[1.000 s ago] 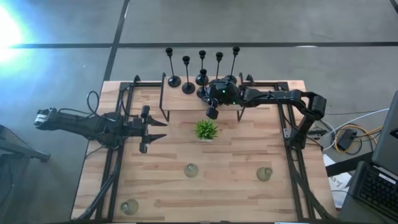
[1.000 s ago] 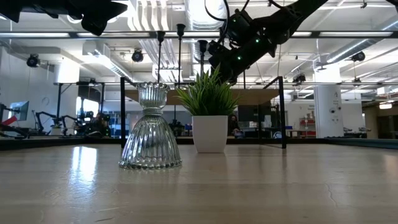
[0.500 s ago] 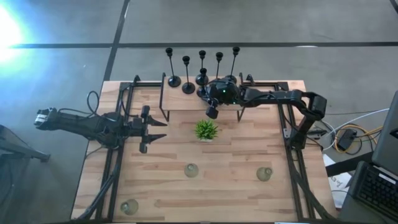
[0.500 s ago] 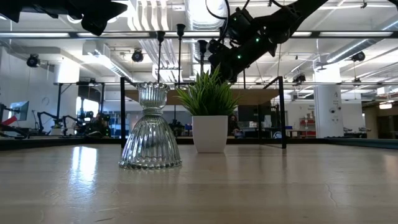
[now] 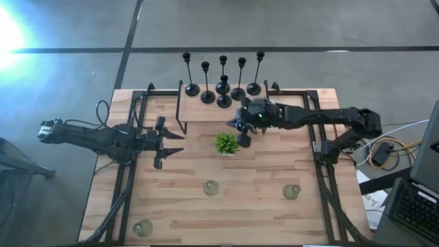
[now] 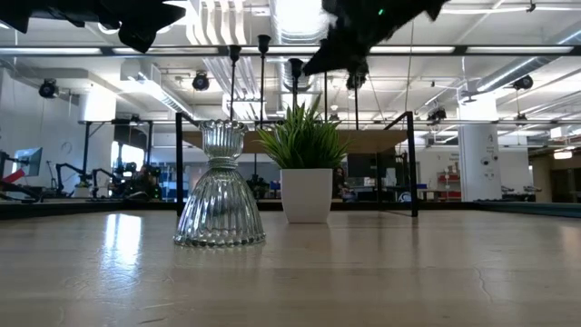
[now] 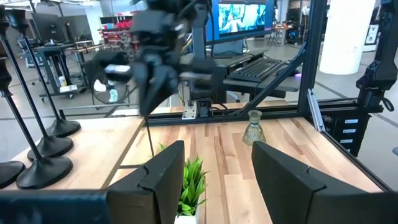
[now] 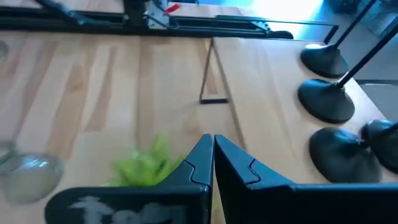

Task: Pick & Place candle stick holders
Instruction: Put the transparent glass candle holder on the shelf

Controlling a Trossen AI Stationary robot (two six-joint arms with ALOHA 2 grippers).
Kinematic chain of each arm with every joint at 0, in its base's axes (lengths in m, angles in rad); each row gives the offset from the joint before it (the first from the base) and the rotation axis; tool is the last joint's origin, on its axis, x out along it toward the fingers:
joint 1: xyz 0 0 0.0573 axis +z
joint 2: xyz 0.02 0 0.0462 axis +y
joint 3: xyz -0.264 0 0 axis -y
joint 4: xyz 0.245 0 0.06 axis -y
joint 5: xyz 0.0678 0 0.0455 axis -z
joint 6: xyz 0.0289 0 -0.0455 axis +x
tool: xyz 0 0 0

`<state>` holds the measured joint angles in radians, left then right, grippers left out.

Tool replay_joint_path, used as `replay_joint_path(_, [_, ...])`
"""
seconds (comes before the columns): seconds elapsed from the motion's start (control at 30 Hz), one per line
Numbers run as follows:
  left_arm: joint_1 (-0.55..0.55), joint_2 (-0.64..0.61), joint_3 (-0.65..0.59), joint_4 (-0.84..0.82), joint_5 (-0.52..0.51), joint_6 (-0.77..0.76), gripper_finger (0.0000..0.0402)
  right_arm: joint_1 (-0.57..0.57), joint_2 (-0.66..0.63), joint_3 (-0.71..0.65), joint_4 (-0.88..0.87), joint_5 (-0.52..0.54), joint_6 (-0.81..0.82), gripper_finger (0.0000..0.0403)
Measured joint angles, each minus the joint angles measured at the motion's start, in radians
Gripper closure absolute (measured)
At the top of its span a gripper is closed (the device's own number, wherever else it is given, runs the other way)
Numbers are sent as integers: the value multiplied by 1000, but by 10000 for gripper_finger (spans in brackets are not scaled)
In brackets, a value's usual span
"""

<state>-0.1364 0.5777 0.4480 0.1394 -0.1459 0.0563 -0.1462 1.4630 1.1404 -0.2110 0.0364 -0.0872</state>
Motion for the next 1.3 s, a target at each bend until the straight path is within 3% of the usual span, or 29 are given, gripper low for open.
replay_joint_path(0.13, [0,0,0,1,0,0,209,98,-73,0,-90,118,32,395])
replay_joint_path(0.37, [0,0,0,7,0,0,209,240,-157,-11,-234,180,173,395])
replay_joint_path(0.77, [0,2,0,10,0,-3,209,531,-276,-20,-548,415,545,395])
replay_joint_path(1.3, [0,2,0,10,0,-12,209,803,-331,-19,-908,457,1122,395])
